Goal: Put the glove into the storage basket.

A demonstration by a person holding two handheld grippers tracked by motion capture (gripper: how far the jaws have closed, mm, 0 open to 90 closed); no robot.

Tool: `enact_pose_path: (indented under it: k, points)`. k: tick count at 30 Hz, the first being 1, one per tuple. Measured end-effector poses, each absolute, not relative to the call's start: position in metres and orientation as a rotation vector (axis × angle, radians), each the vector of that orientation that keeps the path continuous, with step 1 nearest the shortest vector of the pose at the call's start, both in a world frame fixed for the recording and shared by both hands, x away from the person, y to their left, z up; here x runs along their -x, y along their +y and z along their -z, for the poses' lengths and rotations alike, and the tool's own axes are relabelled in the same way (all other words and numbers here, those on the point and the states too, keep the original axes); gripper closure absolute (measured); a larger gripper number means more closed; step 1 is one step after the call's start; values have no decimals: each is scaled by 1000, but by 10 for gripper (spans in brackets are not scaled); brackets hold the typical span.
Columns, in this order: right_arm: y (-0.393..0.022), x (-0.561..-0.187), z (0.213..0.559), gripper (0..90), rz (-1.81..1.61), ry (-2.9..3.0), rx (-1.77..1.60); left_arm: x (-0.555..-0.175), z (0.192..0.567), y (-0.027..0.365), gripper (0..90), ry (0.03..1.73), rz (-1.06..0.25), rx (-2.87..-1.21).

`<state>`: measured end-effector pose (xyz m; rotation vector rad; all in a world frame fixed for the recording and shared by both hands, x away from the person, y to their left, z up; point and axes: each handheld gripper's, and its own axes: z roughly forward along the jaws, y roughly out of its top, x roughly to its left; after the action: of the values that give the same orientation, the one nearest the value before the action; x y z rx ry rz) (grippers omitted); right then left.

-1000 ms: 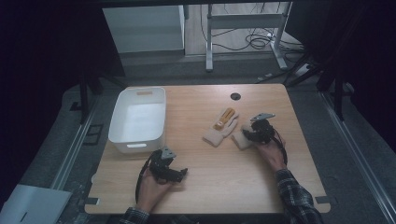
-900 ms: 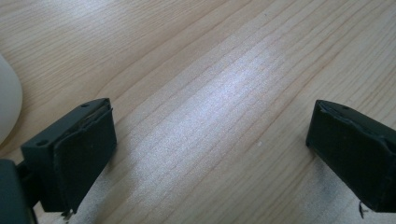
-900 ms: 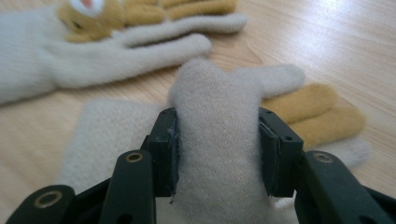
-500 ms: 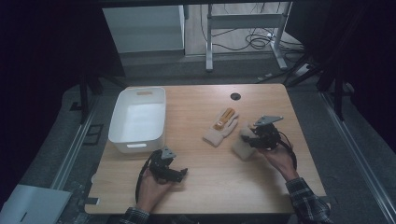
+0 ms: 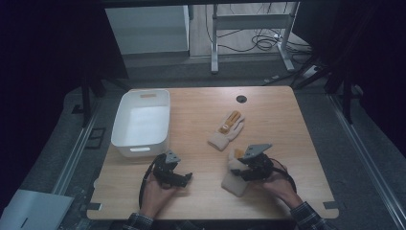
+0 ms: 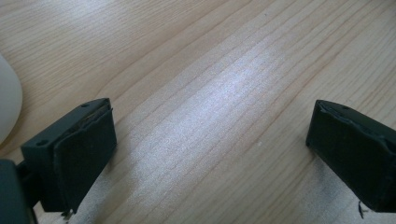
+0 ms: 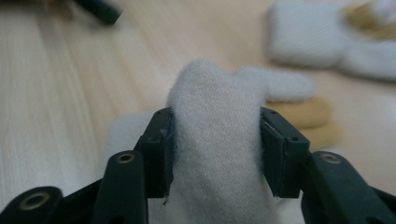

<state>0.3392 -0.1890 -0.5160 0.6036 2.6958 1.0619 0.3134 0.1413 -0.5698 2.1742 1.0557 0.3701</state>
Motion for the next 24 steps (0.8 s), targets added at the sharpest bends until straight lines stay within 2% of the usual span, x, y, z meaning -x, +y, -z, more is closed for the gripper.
enact_pose_path:
  k: [1,2,3,4,5,12,24]
  points:
    - [-184,-337,528,431,-1036,2738,-610,-313,570,141,16,1056,-370,-2174]
    - [-184,-337,528,431,-1036,2738,-610,-313,570,141,16,1056,-370,-2174]
    - [-182,-337,535,380,-1036,2756,-640,-313,570,141,16,1056,-370,-2174]
    - [-182,-337,535,380,-1036,2756,-640,-313,570,141,16,1056,-370,-2174]
    - [-184,-338,533,338,-1056,2756,-661,-313,570,141,16,1056,-370,-2174]
    - [-196,-353,515,315,-1156,2695,-734,-313,570,141,16,1056,-369,-2175]
    - [-188,-416,509,319,-1160,2526,-931,-313,570,141,16,1056,-370,-2175]
